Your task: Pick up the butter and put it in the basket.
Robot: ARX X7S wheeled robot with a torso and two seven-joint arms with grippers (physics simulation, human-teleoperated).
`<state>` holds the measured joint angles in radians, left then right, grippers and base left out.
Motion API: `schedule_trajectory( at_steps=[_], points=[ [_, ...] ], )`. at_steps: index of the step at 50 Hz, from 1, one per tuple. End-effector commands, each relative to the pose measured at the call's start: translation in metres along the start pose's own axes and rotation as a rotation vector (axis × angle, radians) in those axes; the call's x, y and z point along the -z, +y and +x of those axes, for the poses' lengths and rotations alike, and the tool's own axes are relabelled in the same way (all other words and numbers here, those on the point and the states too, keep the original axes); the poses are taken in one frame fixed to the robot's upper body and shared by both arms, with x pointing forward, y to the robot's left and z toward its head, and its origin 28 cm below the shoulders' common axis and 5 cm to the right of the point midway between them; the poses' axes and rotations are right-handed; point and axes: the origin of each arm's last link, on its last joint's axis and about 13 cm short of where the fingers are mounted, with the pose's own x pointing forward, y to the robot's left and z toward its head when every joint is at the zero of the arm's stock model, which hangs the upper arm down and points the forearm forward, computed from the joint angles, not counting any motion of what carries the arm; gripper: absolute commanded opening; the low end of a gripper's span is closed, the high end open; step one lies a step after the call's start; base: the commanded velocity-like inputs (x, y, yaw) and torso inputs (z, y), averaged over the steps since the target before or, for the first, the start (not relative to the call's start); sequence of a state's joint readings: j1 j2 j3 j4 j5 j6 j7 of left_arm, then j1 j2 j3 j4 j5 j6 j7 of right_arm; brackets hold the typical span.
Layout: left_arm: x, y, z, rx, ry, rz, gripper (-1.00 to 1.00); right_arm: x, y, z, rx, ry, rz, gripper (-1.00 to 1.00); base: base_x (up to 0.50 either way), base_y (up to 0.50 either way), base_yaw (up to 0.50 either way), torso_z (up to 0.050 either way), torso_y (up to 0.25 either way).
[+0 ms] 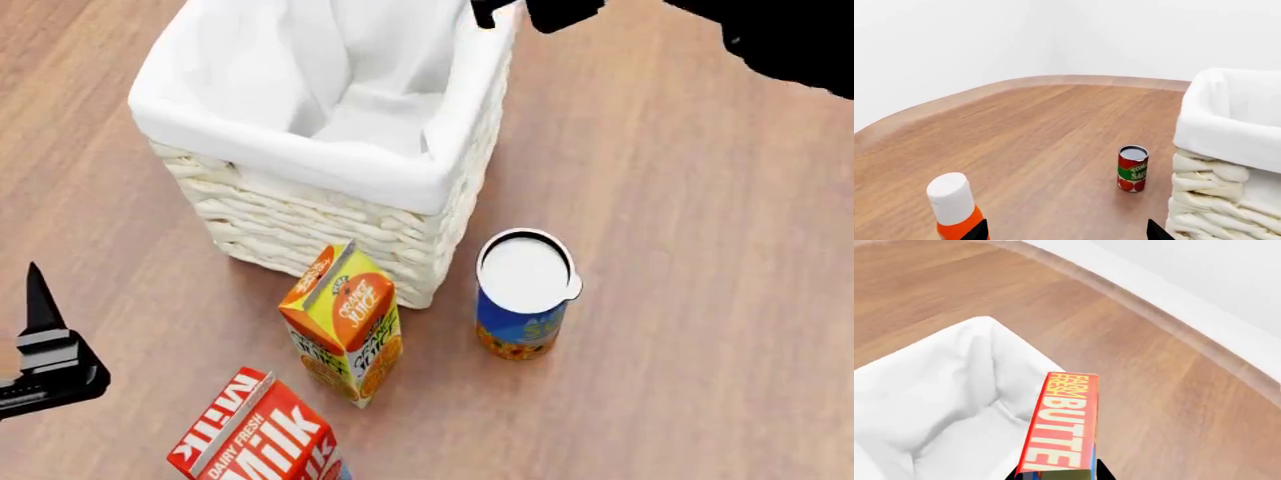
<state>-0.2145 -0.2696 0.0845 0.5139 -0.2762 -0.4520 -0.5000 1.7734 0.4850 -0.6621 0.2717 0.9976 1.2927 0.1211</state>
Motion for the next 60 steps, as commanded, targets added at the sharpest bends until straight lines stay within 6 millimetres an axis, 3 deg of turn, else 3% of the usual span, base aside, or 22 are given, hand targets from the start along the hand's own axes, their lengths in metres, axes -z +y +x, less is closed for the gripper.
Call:
schedule_trajectory(
  at_steps=[1,7,18,30,60],
  points=[
    [0.0,0.002,0.004,-0.017,-0.013,0.004,1.0,-0.046,-0.006,0.025,-0.204,0.056,0.037,-1.0,0.0,0.0,0.0,0.0,0.0],
    [-0.001,0.003,0.005,-0.02,-0.013,0.002,1.0,-0.06,-0.003,0.044,-0.268,0.077,0.025,-1.0,0.0,0.0,0.0,0.0,0.002],
    [-0.004,0.004,0.005,-0.035,-0.006,-0.008,1.0,-0.052,0.01,0.061,-0.334,0.096,0.029,-1.0,0.0,0.0,0.0,0.001,0.001],
    [-0.005,0.004,0.002,-0.036,-0.004,-0.009,1.0,-0.047,0.013,0.066,-0.346,0.097,0.044,-1.0,0.0,0.0,0.0,0.0,0.002],
    [-0.008,0.005,0.001,-0.055,0.006,-0.019,1.0,-0.031,0.032,0.08,-0.568,0.191,0.005,-1.0,0.0,0.0,0.0,0.001,0.001]
  ],
)
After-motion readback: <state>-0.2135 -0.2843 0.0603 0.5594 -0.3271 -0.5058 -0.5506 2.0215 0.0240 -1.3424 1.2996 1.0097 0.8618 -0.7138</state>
